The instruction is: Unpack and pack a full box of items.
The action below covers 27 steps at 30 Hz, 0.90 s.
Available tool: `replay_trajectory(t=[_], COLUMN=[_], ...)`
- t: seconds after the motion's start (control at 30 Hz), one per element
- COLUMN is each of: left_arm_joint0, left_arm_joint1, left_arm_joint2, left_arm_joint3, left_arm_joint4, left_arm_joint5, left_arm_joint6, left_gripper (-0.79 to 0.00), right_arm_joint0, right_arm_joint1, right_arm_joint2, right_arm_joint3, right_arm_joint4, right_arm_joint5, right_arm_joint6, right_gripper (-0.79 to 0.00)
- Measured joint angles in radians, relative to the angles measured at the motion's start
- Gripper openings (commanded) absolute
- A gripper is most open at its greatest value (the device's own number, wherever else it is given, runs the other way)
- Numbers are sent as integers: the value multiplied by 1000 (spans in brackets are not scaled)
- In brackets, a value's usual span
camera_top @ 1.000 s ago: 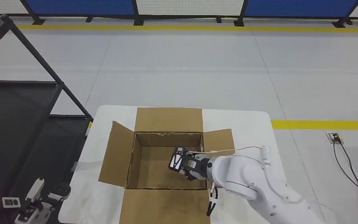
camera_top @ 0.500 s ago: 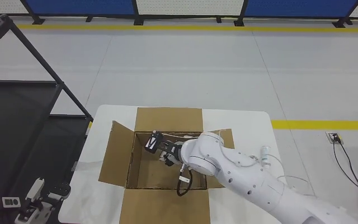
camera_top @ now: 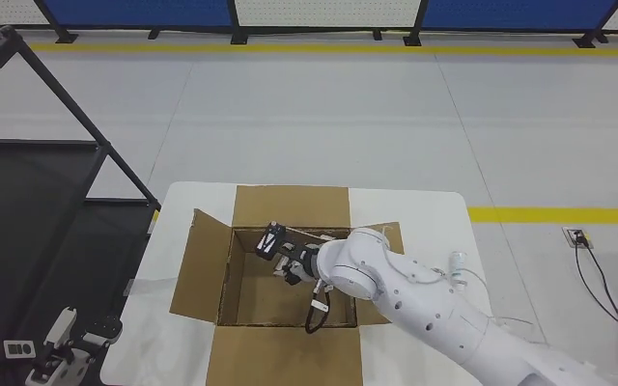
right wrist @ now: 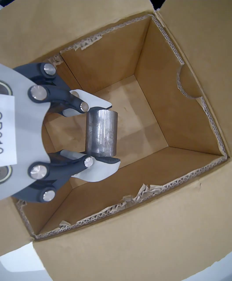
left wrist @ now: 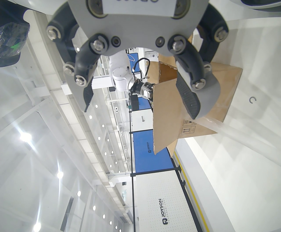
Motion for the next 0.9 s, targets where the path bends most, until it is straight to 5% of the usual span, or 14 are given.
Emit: replay_trajectory(t=[0.47,0.73,0.8,0.9], left_arm_joint0=[0,0,0,0], left_arm_joint1=[0,0,0,0], left_arm_joint2=[0,0,0,0], left_arm_joint3=[0,0,0,0], left_arm_joint4=[0,0,0,0], left_arm_joint5=[0,0,0,0], left_arm_joint6=[0,0,0,0], left_gripper=[0,0,0,0], right_arm_joint0=[142,140,140,143], right_arm_joint1=[-275,-387,-408,-431], right_arm_joint2=[-195,-217,-216,-212], right_arm_joint3=[525,753,801,853], right_arm_joint4=[37,40,40,41], right_arm_joint5=[-195,-217,-230,-254], right_arm_joint6=[36,0,-15,-33], right_gripper=[-785,-785,-563,-403])
